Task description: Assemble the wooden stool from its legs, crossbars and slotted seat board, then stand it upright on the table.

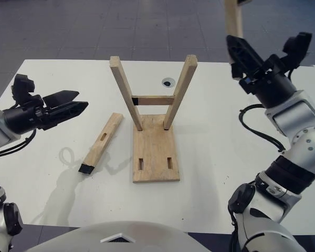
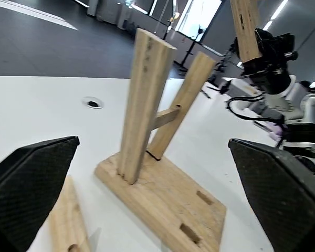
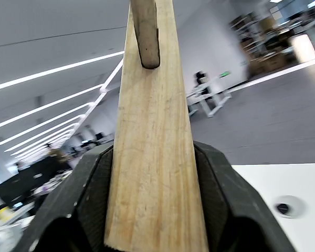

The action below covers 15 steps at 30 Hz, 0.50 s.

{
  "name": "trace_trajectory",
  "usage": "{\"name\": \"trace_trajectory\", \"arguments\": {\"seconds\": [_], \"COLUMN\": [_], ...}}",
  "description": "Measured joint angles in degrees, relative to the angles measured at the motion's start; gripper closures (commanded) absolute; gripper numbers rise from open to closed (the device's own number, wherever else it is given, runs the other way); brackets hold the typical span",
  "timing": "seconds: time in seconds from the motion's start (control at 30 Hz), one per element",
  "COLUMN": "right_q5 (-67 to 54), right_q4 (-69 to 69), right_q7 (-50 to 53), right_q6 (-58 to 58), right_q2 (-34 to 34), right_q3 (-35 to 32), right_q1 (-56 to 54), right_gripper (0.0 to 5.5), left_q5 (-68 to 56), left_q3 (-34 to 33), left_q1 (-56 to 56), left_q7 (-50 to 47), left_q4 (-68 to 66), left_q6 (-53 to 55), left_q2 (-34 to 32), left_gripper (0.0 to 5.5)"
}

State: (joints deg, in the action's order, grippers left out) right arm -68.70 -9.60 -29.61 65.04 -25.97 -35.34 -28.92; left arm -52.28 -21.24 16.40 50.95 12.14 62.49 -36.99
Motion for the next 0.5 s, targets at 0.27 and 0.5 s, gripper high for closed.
{"name": "trace_trajectory", "arguments": {"seconds": [0.27, 0.5], "right_q5": [-9.12, -4.12], "right_q4": [-4.68, -7.16], "right_q7": [-11.82, -15.93], "right_q6": [6.20, 2.55], "right_q2": [-1.35, -1.10], "right_q3": [16.45, 25.68], "right_q1": [1.23, 5.34], "right_gripper": [3.46, 3.46], "left_q5": [-12.95, -17.24], "left_q3": [4.28, 6.45], "left_q1": [7.11, 9.34], "left_q7": [-2.04, -6.04], "left_q4": [0.73, 0.72], "left_q6": [4.68, 4.72], "left_q2": [6.30, 9.59], "left_gripper": [0.23, 0.23]}}
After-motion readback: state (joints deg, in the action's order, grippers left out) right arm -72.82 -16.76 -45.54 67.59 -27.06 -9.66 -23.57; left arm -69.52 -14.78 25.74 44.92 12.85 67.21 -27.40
